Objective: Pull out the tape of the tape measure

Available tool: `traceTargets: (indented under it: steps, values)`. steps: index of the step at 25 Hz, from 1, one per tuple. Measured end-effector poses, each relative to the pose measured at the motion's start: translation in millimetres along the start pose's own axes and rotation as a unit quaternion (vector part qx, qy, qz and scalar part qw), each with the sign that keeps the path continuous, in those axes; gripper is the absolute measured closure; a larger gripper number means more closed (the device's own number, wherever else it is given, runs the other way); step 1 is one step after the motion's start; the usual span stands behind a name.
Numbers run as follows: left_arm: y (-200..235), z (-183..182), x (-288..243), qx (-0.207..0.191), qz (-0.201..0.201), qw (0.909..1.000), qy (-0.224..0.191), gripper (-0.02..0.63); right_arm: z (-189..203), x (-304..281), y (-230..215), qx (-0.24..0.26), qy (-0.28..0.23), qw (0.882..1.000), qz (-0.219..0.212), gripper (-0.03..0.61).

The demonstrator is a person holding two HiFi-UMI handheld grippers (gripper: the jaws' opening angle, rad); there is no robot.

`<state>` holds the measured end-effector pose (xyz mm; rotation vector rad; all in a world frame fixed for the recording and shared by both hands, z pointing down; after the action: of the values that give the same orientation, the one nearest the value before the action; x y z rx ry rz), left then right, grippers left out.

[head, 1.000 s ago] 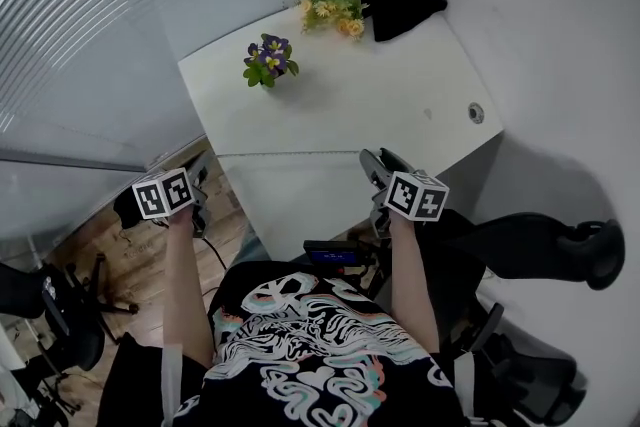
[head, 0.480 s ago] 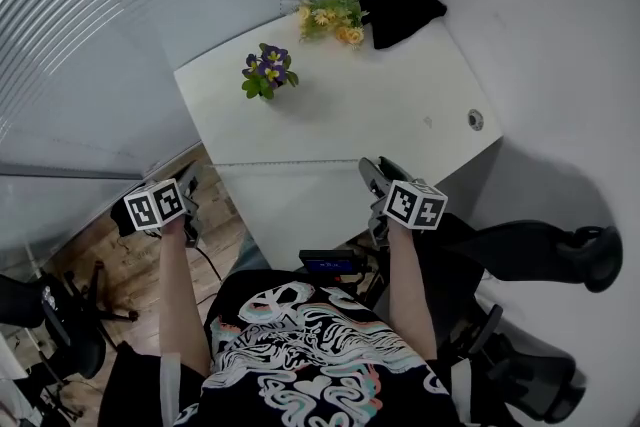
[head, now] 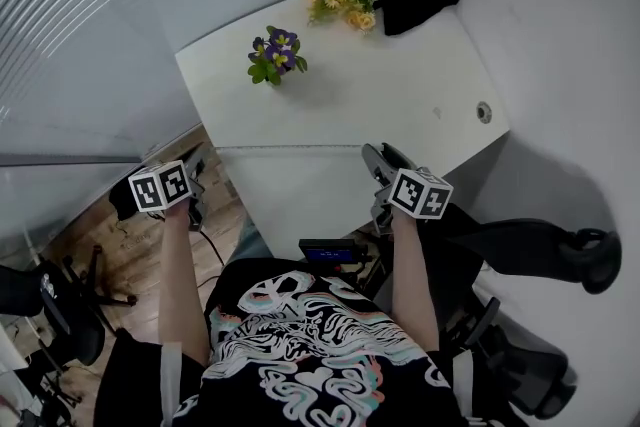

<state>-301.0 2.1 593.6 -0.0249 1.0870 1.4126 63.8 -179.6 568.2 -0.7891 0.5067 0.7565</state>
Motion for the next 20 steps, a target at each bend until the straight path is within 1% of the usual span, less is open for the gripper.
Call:
traceTargets:
  steps: [2, 7, 9, 13, 18, 20]
  values:
    - [5, 0, -2, 0.0, -0.006, 1.0, 0.006, 0.609, 1, -3, -1, 0.005, 0.002, 1.0, 0.0, 0.362]
    - [8, 0, -12, 0.001, 0.002, 0.9999, 0.017, 0.609, -4, -10, -3, 0.025, -0.003, 1.0, -0.006, 0.362]
    - [6, -3, -17, 0.001, 0.01, 0.9998, 0.018, 0.609, -8, -13, -4, 0.043, -0.009, 0.999, -0.007, 0.362]
    - [4, -7, -26, -0.003, 0.016, 0.9994, 0.029, 0.609, -10, -20, -8, 0.081, -0.012, 0.997, 0.008, 0.362]
    - [7, -9, -33, -0.005, 0.011, 0.9991, 0.041, 0.609, 1, -30, -12, 0.133, 0.011, 0.991, 0.023, 0.362]
    - [6, -9, -36, -0.004, 0.014, 0.999, 0.043, 0.609, 5, -30, -14, 0.147, 0.011, 0.989, 0.024, 0.362]
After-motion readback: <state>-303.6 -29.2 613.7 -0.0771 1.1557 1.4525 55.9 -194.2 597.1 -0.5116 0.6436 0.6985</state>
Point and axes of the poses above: the fingertips, and each gripper's own axes: x backward along the fingers, y to its left, z out of its underside, the point moved 4 cm from there along x, backward along the fingers, and after that the axes turned 5 degrees about z, right-handed, at the moved point
